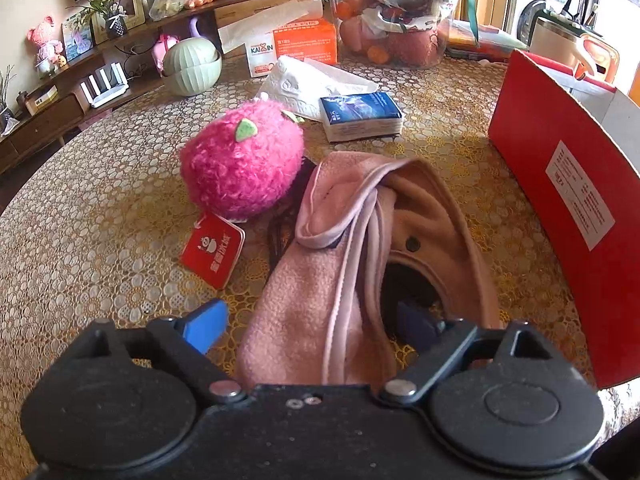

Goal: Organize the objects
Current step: 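Close the left gripper on the edge of the pink fleece bag, then lift the pink bag with the left gripper and carry it into the shoebox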

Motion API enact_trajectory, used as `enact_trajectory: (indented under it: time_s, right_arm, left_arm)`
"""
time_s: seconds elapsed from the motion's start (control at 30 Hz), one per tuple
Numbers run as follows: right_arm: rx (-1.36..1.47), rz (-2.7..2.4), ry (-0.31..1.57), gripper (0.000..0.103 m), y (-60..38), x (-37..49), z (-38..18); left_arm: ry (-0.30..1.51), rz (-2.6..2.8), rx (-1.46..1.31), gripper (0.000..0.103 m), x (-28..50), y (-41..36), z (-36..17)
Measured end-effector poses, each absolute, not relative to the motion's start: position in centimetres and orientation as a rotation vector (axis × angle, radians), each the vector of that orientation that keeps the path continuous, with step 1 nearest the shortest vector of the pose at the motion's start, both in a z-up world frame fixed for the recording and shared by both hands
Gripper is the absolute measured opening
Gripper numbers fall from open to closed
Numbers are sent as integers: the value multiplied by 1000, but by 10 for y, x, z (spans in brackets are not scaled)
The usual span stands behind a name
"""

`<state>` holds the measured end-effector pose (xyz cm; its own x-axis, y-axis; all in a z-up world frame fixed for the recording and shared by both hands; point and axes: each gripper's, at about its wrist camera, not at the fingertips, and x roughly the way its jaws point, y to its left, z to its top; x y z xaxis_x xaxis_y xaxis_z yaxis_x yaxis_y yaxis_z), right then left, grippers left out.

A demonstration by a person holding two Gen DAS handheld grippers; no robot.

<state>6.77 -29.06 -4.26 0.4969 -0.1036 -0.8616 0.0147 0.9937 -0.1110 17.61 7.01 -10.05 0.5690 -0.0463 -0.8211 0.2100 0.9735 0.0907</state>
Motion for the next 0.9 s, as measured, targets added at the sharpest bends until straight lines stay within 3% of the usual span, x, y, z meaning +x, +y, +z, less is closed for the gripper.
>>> enact_trajectory:
  time_s: [0.13,0.3,0.4,0.9]
  right_arm:
    - [-91,-70,1050,5,-291,68,-43]
    - [-87,-65,1048,5,-292,68,-43]
    - [-85,-64,1046,5,-292,67,-43]
    - [-85,-52,1035,5,-291,66,-42]
  left_arm:
    - [981,-162,160,65,178,71,-106]
    - [969,-169,122,29,177,73,-98]
    - [964,-167,120,17,175,73,-91]
    - [821,-264,114,14,147,51,5]
